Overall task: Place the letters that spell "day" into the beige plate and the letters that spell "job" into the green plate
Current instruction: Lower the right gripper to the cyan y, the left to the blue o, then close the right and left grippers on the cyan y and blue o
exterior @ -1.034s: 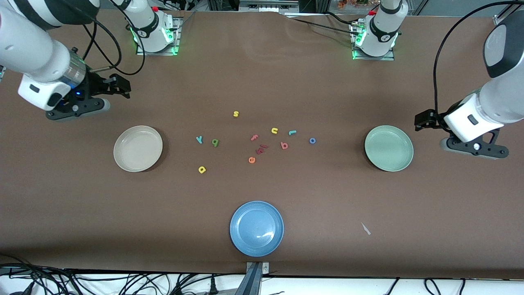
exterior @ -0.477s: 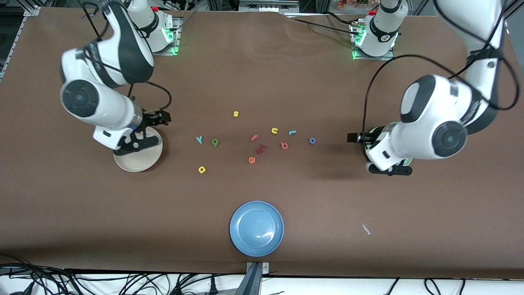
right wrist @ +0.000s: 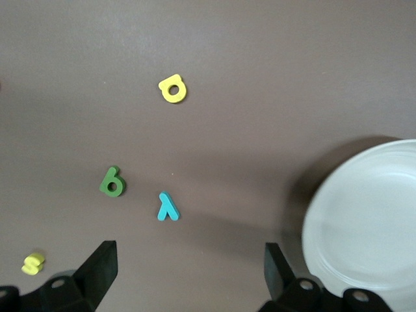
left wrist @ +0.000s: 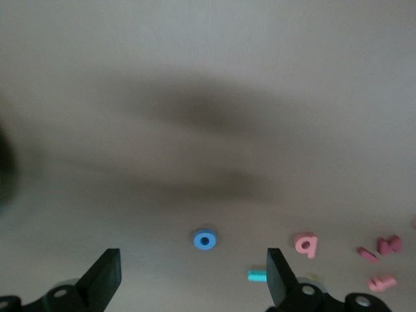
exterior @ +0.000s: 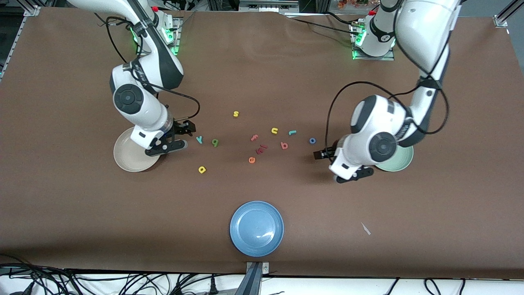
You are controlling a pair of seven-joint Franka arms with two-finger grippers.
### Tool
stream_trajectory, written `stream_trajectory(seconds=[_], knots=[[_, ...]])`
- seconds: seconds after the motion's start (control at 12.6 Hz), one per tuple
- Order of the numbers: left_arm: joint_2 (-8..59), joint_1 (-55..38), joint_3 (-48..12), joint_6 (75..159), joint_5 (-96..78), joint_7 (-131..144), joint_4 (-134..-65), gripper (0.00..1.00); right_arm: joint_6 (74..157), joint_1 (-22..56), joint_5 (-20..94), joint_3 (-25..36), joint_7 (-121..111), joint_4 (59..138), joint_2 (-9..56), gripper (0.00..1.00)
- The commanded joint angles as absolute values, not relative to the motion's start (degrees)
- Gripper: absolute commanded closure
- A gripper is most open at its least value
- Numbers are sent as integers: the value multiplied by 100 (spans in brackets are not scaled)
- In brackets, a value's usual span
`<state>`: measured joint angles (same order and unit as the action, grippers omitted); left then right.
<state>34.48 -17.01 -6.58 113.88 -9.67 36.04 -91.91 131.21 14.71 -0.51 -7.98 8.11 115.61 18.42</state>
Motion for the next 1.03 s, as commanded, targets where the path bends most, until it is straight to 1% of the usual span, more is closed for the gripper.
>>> stream_trajectory(seconds=[0.0,0.08,0.16,0.24,0.32,0.4,0.48,0.72,0.87,0.95], knots=[[3226,-1942,-598,12117,-1046,4146,-10017,8,14042,1599,-141,-809,905,12197,1793,0],[3217,-2003,-598,12320,-1046,4227,-10237,9,14088,1634,-149,-809,862,12208,1915,0],[3217,-2100,-598,12435,-1046,4236,-10431,13,14202,1670,-149,-809,853,12260,2020,0],[3225,-2127,-598,12602,-1046,4289,-10572,22,14342,1774,-167,-809,826,12313,2082,0],[3226,-2153,-598,12725,-1046,4306,-10678,27,14370,1836,-324,-809,783,12296,2170,0],[3252,-2162,-606,12727,-1046,4315,-10705,35,14414,1854,-578,-809,782,12278,2293,0],[3287,-2162,-606,12735,-1046,4315,-10731,39,14562,1846,-702,-809,782,12278,2390,0],[3401,-2206,-606,12876,-1072,4324,-10723,43,15028,1846,-712,-800,747,12252,2724,0],[3480,-2224,-606,13129,-1116,4411,-10723,46,15073,1837,-712,-800,756,12243,2760,1],[3524,-2241,-606,13148,-1108,4473,-10723,46,15073,1837,-712,-800,747,12243,2768,6]])
